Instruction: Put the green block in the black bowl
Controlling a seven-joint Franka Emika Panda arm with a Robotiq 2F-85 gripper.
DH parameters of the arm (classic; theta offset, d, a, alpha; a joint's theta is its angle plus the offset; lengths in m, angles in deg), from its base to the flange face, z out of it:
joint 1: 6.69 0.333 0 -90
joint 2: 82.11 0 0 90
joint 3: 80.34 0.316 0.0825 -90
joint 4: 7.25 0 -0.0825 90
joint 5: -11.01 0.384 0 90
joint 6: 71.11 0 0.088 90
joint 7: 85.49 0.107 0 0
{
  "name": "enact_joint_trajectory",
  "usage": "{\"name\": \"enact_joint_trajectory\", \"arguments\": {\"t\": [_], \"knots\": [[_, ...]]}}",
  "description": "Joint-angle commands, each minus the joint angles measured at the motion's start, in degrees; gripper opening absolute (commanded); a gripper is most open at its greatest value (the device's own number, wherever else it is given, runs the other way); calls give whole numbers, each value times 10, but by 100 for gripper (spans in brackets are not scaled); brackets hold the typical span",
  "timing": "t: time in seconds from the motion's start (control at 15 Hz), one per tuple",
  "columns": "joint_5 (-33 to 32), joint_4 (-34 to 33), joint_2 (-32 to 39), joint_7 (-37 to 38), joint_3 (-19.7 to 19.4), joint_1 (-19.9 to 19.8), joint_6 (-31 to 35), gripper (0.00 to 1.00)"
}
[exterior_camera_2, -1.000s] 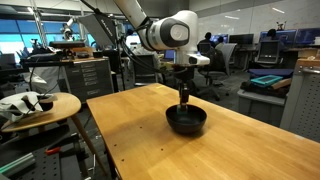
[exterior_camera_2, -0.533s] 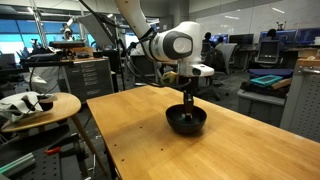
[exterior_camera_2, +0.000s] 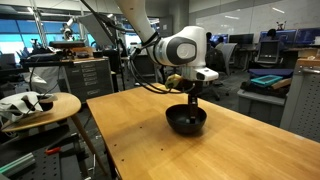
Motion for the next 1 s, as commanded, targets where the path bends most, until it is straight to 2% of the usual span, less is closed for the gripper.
{"name": "enact_joint_trajectory", "arguments": {"t": [0.0,0.13,0.4,0.53,0.93], "knots": [[20,-30,3,-8,6,-4,-16,91],[26,-39,-3,-16,11,-7,-34,100],[31,-70,-25,-27,12,-12,-86,100],[29,-96,-39,-57,18,-18,-134,100],[27,-200,-72,-215,45,-35,-344,100]]}}
